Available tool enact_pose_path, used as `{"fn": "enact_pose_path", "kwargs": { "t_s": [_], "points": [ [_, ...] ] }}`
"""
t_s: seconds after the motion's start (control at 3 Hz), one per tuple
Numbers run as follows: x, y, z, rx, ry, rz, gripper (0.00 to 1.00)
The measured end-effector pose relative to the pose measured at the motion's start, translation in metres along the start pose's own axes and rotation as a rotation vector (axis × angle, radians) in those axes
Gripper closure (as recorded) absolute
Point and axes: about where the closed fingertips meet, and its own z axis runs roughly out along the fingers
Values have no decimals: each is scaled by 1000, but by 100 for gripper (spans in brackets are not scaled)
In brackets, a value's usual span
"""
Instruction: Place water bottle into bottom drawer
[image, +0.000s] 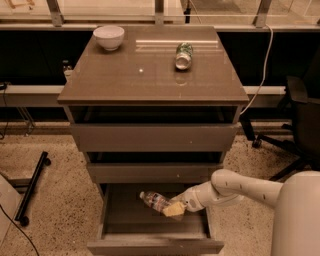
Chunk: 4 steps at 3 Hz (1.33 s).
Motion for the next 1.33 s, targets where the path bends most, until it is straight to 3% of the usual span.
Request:
{"fn": "enact_pose_path", "kwargs": {
  "t_s": [0.67, 1.33],
  "points": [
    [23, -34, 39, 17, -5, 10, 100],
    [45, -70, 76, 19, -37, 64, 100]
  ]
}}
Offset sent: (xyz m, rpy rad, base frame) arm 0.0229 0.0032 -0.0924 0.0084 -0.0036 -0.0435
